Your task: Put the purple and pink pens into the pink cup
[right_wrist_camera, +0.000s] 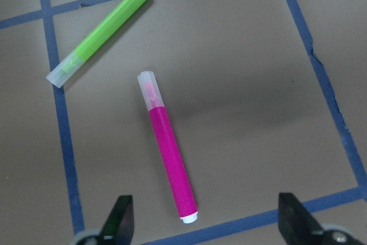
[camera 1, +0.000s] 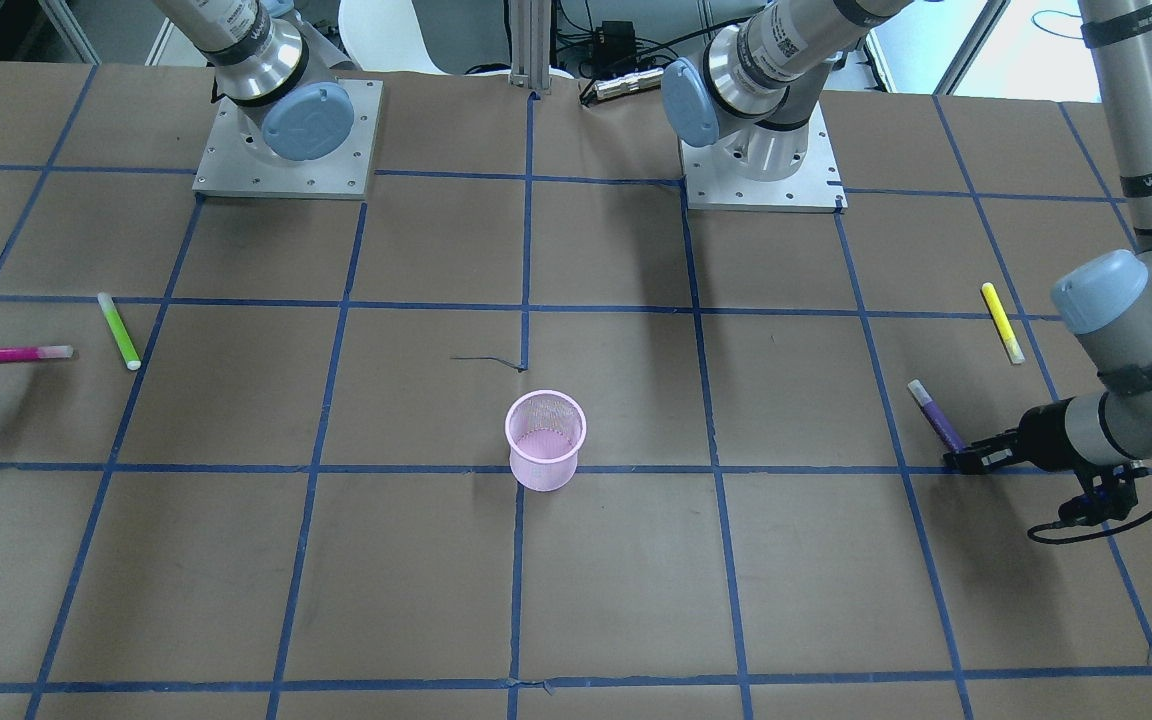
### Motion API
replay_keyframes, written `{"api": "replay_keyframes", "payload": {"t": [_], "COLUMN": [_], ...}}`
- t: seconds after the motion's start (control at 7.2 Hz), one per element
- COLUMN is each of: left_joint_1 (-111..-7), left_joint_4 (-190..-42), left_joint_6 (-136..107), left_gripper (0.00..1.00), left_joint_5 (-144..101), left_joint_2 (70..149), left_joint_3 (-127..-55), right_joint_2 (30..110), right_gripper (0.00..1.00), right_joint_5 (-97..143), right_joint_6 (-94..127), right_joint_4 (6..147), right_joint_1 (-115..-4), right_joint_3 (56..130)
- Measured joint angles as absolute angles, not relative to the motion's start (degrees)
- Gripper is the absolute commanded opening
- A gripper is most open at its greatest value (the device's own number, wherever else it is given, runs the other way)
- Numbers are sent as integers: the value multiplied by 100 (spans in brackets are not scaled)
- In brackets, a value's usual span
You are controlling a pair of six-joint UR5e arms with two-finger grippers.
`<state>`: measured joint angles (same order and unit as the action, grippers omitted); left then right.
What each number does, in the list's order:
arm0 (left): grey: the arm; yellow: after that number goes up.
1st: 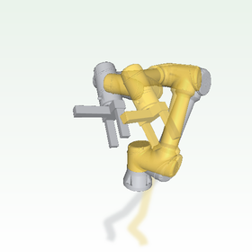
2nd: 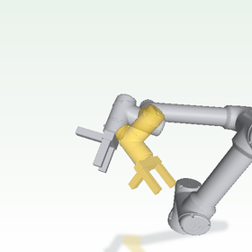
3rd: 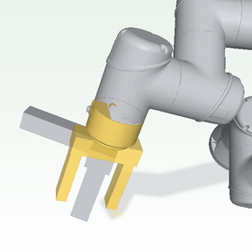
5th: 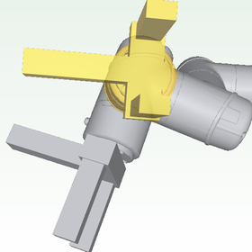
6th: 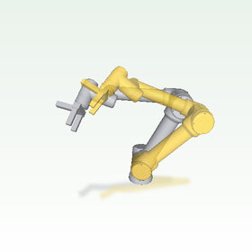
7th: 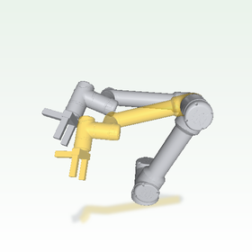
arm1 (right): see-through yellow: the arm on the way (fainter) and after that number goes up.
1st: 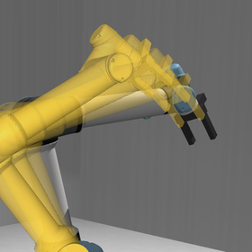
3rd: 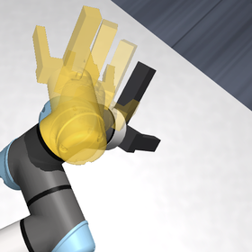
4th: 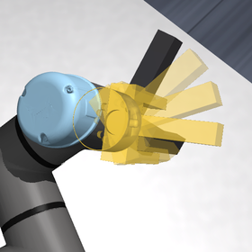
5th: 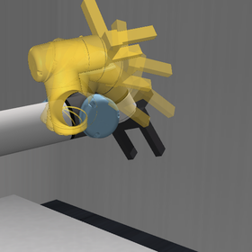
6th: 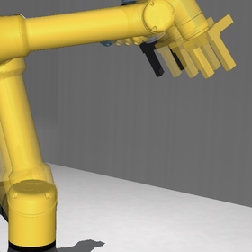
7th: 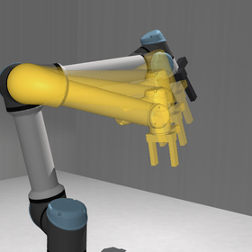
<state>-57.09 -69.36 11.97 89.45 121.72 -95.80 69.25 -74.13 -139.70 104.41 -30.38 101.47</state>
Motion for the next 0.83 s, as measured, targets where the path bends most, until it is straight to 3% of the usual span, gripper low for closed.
{"api": "replay_keyframes", "payload": {"t": [0.14, 0.28, 0.83], "left_joint_1": [-5719, -5724, -5748], "left_joint_4": [-6936, -6933, -6930], "left_joint_6": [1214, 1219, 1217], "left_gripper": [11, 4, 1], "left_joint_5": [8941, 8945, 8949], "left_joint_2": [12175, 12165, 12057], "left_joint_3": [-9583, -9581, -9527], "right_joint_2": [6798, 6611, 6148], "right_gripper": [85, 85, 80], "right_joint_5": [-7031, -6725, -6682], "right_joint_6": [-14242, -14358, -14449], "right_joint_4": [10424, 10374, 9981], "right_joint_1": [-2893, -2711, -2448], "right_joint_3": [10168, 10177, 10200]}}
